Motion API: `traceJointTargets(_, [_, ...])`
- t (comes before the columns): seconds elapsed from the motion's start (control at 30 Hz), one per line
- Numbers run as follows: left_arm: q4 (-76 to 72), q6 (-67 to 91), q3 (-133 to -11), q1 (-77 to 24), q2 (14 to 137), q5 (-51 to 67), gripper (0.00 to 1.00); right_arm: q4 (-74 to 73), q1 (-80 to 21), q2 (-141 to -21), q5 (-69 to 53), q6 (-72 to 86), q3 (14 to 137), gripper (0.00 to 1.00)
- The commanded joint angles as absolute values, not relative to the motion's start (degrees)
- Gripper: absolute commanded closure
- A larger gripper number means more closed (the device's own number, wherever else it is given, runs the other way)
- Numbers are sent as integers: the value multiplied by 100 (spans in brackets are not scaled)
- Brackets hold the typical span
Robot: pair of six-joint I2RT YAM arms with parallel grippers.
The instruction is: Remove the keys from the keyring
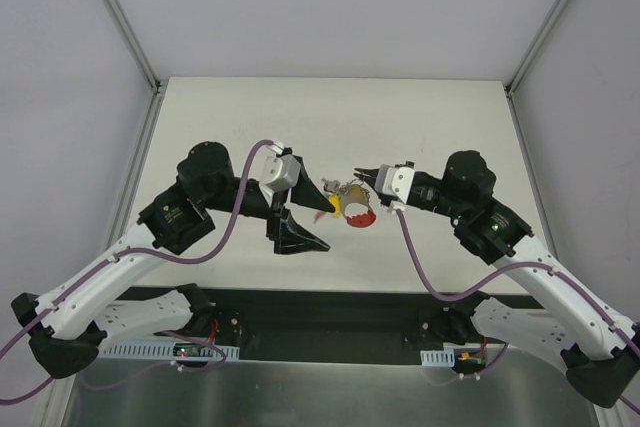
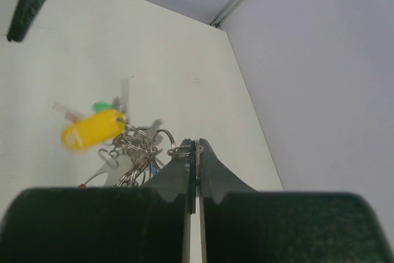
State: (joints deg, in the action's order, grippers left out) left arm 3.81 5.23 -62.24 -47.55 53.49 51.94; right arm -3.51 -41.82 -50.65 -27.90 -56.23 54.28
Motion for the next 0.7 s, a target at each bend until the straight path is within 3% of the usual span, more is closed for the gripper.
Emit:
traceJointTargets(0.0, [914, 132, -6337, -4720, 5466, 4922, 27, 176, -4166, -4904, -3041, -5695, 5651, 99])
traceJointTargets(0.23, [932, 53, -6468, -4728, 5563, 4237, 29, 167, -4175, -4939, -3506, -5581, 5704, 99])
traceJointTargets(0.67, [879, -343, -6979, -4720, 6178, 4852, 41, 334, -4175, -4957, -3515, -5265, 5634, 99])
